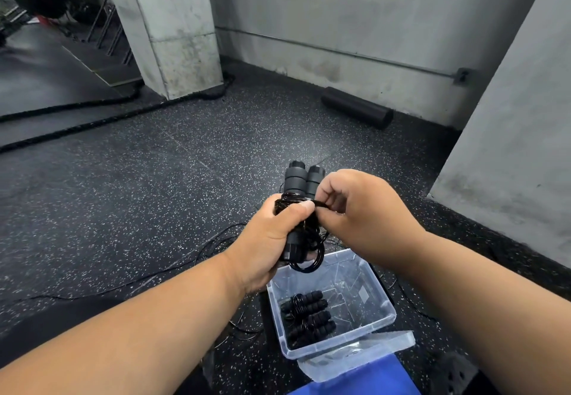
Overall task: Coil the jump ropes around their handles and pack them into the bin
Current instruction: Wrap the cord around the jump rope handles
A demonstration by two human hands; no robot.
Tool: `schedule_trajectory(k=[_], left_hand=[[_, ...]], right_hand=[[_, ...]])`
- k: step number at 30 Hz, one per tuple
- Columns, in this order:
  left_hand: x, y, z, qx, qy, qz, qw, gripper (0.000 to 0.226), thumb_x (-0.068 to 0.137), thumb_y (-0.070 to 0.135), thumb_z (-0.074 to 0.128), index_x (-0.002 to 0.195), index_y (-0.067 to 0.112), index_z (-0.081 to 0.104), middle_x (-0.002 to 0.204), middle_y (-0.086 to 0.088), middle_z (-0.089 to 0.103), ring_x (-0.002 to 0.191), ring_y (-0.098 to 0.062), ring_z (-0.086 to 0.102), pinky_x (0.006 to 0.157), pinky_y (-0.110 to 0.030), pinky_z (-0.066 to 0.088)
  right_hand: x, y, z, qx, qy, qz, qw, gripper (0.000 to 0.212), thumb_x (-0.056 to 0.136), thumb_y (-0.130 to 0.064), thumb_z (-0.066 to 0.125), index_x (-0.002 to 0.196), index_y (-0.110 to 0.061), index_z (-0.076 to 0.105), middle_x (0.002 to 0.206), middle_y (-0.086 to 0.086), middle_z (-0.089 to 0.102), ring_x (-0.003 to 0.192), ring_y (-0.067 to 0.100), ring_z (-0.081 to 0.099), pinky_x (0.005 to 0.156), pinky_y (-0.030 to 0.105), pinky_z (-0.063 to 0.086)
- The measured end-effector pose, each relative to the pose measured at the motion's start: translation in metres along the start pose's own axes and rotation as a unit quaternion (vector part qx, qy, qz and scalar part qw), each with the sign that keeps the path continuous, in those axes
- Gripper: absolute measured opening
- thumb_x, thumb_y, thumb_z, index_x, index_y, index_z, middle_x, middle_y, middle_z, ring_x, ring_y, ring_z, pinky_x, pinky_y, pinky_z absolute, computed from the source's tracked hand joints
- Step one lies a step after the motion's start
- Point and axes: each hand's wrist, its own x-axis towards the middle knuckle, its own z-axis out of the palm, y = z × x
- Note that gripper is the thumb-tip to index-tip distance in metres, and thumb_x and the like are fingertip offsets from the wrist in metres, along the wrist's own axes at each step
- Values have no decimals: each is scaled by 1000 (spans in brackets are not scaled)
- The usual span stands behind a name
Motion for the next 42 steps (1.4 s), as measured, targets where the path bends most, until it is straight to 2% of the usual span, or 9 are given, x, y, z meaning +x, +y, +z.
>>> schedule_trajectory(k=[6,11,13,18,23,27,32,36,42], left_hand=[[1,-1,-8,28,0,8,1000,58,87,33,74,132,7,48,98,-11,68,80,-24,68,59,-38,57],[3,-6,-18,117,-34,10,992,66,75,42,88,127,17,55,108,-18,71,95,-34,72,88,-58,60],[3,-5,-20,142,-44,-1,989,66,73,42,89,126,20,56,114,-28,70,94,-35,73,87,-61,61],[0,-12,-8,107,-35,-45,993,61,80,40,82,126,17,52,103,-18,68,83,-33,69,63,-41,58],[3,-11,-4,90,-13,-115,989,69,81,62,73,130,16,56,100,-11,68,85,-29,66,59,-38,57],[1,-11,-1,76,-22,-140,987,56,80,56,71,123,20,62,99,-11,67,86,-32,66,58,-35,56],[1,-8,-10,25,-63,-170,983,46,79,51,74,111,17,74,96,-11,69,86,-28,64,97,-56,55],[1,-3,-11,8,-68,-197,978,44,74,49,73,105,18,71,94,-11,70,78,-27,65,76,-35,53],[3,-12,-11,-6,-50,-227,973,47,69,43,74,107,17,66,87,-8,70,68,-22,65,71,-32,50]], right_hand=[[5,17,-8,190,-128,77,970,23,94,-4,64,90,-23,76,72,3,70,55,11,48,51,26,39],[8,30,-13,223,-189,88,952,14,93,-3,71,92,-17,75,68,-5,66,57,4,48,54,16,39],[7,31,-11,260,-205,108,937,15,89,-5,77,98,-15,71,73,3,69,62,6,55,57,15,44],[3,32,-8,80,-166,44,982,12,88,-15,79,88,-27,77,73,-13,72,62,-1,62,62,20,51],[-3,26,3,-93,-155,-65,981,15,92,-26,66,78,-25,62,67,-13,60,63,9,53,57,23,36],[-5,26,-2,-98,-135,-77,983,8,93,-28,65,86,-25,64,69,-15,58,65,9,52,58,22,37],[-4,20,-6,-169,-98,-162,967,15,89,-37,52,87,-24,57,69,-9,57,59,19,54,53,36,45],[3,28,-18,-169,-46,-133,975,10,90,-34,54,90,-24,56,71,-9,62,60,19,57,57,37,51],[0,38,4,-113,-52,0,992,10,86,-30,67,88,-28,58,68,-15,63,63,11,59,65,35,53]])
